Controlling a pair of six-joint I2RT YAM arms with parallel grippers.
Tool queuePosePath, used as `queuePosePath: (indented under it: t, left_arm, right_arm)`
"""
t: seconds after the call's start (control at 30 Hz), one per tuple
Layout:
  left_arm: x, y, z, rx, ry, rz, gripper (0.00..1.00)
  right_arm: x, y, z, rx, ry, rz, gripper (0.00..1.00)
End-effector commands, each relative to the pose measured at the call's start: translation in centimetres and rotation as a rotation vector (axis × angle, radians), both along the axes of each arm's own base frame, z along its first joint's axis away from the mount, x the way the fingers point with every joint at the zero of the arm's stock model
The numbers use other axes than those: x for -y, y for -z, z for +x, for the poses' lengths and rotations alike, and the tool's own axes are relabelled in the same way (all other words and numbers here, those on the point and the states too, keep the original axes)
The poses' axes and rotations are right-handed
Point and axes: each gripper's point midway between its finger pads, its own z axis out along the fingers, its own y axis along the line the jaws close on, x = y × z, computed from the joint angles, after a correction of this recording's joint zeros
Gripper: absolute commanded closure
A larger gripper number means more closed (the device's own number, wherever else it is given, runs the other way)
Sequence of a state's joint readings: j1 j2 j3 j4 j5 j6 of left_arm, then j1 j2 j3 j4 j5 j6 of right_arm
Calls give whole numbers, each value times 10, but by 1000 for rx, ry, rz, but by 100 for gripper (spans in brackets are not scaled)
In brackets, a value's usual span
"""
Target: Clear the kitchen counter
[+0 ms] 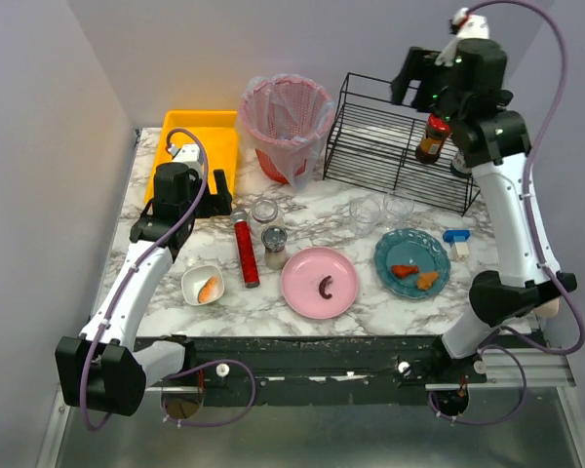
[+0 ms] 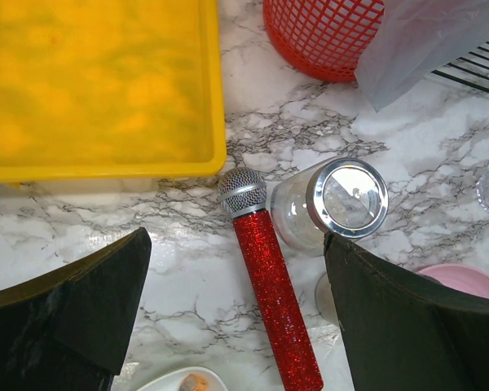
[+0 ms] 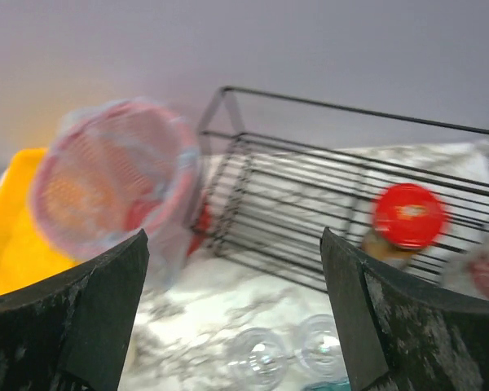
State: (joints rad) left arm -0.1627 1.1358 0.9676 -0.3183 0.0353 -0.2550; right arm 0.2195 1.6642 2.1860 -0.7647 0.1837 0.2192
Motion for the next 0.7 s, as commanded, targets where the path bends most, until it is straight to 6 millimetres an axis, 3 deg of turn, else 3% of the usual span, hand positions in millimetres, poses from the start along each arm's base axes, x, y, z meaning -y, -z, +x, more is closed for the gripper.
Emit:
queuePosePath:
  t: [0.0, 0.2, 0.33, 0.43, 0.67]
  left_arm:
    - [-1, -3, 1, 1, 0, -8, 1]
    - [-3, -3, 2, 2, -9, 0, 1]
    - [-5, -4, 2, 4, -18, 3, 1]
    - [-6, -4, 1, 4, -19, 3, 1]
    - [-10, -2, 1, -2, -40, 14, 1]
  right_arm:
    - [-105, 43, -19, -93, -257, -57, 7]
    - [-241, 127, -82, -236, -587, -44, 7]
    - [-297, 188, -127, -363, -718, -72, 7]
    - [-317, 218, -148, -432, -762, -85, 6]
    - [-330, 256, -171, -545, -813, -30, 0]
